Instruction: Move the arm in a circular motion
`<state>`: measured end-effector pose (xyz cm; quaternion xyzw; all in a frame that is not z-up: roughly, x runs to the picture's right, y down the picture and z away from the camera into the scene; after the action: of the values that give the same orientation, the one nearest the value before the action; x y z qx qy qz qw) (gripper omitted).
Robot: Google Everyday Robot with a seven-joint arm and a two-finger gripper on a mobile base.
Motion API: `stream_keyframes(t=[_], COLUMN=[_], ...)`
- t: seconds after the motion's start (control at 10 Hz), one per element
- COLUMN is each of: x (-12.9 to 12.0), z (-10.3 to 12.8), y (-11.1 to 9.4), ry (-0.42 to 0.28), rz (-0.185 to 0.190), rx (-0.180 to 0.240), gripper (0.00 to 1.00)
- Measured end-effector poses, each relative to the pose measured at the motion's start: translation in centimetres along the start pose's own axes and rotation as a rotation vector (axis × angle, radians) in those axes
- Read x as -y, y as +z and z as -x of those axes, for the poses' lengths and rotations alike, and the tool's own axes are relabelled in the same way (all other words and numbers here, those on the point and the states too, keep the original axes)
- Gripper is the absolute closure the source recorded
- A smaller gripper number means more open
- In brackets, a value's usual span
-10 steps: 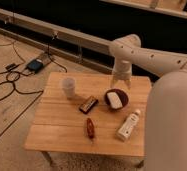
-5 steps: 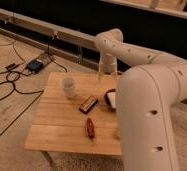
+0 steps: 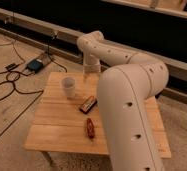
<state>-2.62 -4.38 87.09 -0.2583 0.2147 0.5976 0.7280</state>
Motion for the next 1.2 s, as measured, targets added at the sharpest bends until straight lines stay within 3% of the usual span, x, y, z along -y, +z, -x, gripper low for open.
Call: stream_keyframes(t=[0.3,0.6,0.8,1.2], x=[-5.3,-9.9,-11.4,-11.6], z=[-1.3,-5.0,-7.8,-14.4], y=[0.1,0.2,0.3,-0.2], ry=[-0.143,-0.278,-0.323,-0.318], rz=[0.033,0.073,0.092,0.114], rx=[-0.015,-0.042,-0.063,-0.099], gripper=[0.35,0.35,0.35,0.35])
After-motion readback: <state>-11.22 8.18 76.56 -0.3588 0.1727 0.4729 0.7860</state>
